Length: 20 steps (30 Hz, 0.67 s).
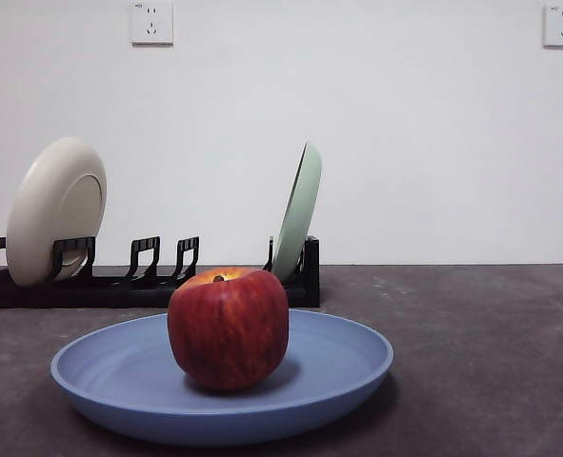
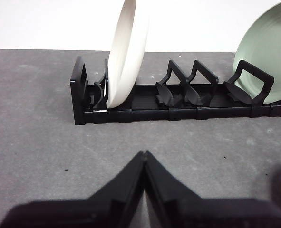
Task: Take the blue plate from the plate rack,put the plate on the table,take the apple from the table,put the apple in the plate
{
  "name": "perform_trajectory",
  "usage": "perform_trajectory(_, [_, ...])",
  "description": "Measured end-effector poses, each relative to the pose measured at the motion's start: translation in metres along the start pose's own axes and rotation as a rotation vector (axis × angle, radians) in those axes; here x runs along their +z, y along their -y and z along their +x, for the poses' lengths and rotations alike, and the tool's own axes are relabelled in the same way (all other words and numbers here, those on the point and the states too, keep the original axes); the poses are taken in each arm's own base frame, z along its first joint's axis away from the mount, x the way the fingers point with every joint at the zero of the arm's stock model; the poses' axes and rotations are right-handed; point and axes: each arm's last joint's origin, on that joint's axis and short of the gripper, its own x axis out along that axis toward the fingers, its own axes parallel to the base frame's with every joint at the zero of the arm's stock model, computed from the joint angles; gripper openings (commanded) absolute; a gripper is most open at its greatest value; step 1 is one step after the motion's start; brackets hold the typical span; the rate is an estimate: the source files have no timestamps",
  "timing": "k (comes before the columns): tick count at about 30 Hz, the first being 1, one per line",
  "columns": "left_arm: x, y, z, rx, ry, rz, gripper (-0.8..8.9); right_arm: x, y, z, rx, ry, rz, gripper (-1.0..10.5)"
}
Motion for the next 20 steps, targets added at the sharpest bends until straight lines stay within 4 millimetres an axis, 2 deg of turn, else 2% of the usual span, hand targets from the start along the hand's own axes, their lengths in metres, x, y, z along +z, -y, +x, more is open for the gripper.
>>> perform_trajectory(5, [0.0, 0.0, 0.0, 0.0, 0.0, 0.0, -0.04, -0.048, 0.001, 0.025, -0.05, 0.021, 0.013, 0.0])
perform_trajectory(11, [0.0, 0.0, 0.0, 0.0, 0.0, 0.0, -0.04, -0.11, 0.004, 0.054, -0.113, -0.03, 0.089, 0.0])
perform_trajectory(16, [0.0, 0.0, 0.0, 0.0, 0.0, 0.0, -0.04, -0.136, 0.007, 0.066, -0.152, 0.009, 0.156, 0.0])
perform_trajectory(20, [0.0, 0.0, 0.0, 0.0, 0.0, 0.0, -0.04, -0.146, 0.009, 0.069, -0.171, 0.046, 0.164, 0.0])
